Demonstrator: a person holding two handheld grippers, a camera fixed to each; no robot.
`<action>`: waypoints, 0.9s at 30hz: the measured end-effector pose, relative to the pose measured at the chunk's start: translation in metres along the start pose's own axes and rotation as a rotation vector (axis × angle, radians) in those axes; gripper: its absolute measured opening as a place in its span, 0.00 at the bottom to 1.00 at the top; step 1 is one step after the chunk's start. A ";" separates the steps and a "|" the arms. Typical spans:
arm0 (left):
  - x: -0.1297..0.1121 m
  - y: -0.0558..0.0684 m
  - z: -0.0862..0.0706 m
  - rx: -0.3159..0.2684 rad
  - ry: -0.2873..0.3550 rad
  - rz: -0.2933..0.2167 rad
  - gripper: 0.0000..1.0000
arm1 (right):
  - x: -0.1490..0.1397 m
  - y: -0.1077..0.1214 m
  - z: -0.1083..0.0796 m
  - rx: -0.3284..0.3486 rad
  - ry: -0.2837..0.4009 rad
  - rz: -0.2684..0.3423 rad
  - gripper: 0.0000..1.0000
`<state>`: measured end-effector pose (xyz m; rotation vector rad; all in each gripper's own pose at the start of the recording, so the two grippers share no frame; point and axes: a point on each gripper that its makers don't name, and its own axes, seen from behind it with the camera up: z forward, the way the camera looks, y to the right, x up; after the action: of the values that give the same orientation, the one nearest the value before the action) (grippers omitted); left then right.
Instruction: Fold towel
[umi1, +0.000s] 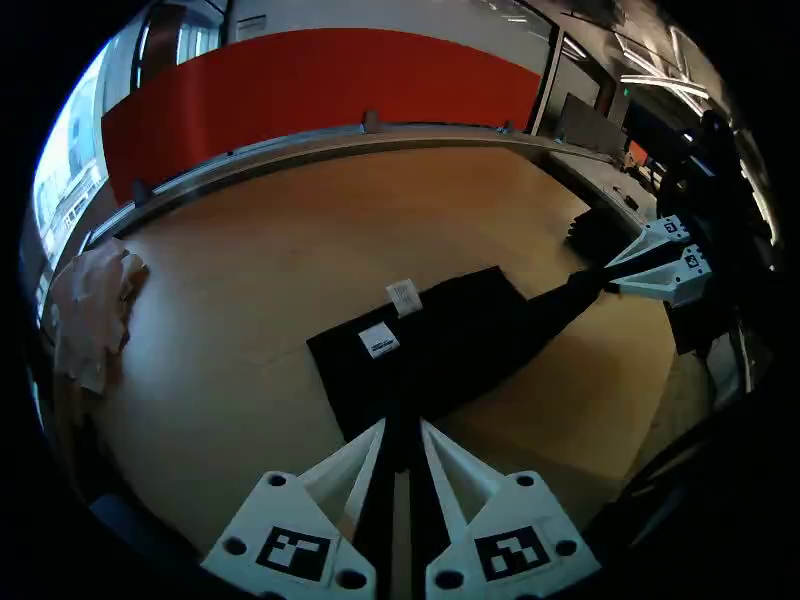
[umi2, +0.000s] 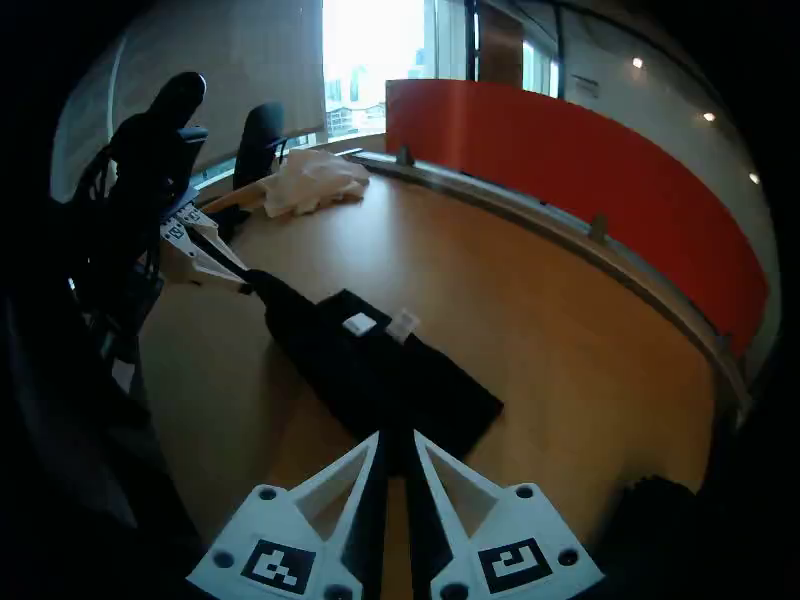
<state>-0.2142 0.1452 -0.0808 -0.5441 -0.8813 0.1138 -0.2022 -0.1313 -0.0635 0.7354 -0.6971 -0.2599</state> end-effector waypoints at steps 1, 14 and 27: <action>0.001 -0.002 0.003 0.002 -0.002 0.000 0.08 | -0.001 0.003 0.003 -0.003 -0.005 0.003 0.10; 0.006 -0.013 0.027 0.010 -0.018 -0.005 0.08 | -0.005 0.023 0.029 -0.015 -0.023 0.041 0.10; 0.001 -0.022 0.043 0.019 -0.028 -0.011 0.08 | -0.021 0.032 0.045 -0.021 -0.066 0.050 0.10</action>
<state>-0.2492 0.1445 -0.0471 -0.5208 -0.9094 0.1205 -0.2483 -0.1226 -0.0271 0.6907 -0.7729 -0.2465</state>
